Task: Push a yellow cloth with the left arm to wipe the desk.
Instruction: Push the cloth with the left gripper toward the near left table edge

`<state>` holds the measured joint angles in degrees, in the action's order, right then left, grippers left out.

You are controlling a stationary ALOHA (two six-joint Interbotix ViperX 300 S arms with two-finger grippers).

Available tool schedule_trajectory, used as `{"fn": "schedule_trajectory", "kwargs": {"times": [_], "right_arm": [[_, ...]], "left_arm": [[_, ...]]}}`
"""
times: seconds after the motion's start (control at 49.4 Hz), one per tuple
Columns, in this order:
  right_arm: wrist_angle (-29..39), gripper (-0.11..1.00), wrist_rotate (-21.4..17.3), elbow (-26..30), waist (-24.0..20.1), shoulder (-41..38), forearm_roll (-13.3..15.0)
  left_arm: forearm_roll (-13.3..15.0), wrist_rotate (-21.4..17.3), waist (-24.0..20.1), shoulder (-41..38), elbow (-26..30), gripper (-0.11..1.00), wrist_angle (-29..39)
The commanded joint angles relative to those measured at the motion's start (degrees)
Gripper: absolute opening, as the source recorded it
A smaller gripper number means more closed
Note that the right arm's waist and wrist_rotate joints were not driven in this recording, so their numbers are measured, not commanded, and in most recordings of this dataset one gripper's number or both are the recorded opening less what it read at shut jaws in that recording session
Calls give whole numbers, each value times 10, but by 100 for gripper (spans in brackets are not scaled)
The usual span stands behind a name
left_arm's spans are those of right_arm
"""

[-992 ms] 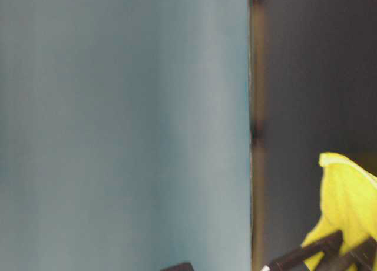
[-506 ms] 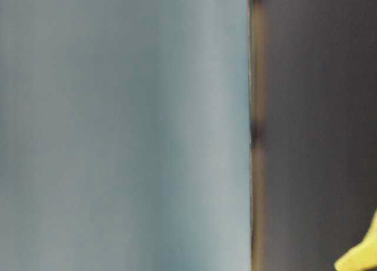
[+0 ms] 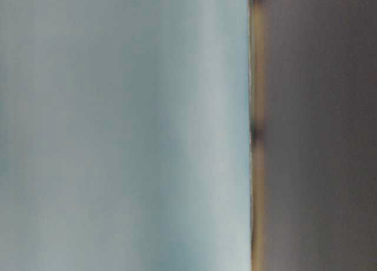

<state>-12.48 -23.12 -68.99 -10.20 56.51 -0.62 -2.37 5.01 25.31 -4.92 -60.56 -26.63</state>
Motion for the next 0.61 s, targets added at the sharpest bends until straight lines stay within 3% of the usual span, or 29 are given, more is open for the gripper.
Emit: {"fn": "schedule_trajectory", "kwargs": {"times": [0.0,0.364,0.587], "right_arm": [[-4,0,0,4,0,-3,-1],[-4,0,0,4,0,-2,-1],[-4,0,0,4,0,-2,-1]], "left_arm": [[-2,1,4,4,8,82,-2],[-2,-1,3,7,11,82,-2],[-2,-11,-15,50,9,82,-2]]}}
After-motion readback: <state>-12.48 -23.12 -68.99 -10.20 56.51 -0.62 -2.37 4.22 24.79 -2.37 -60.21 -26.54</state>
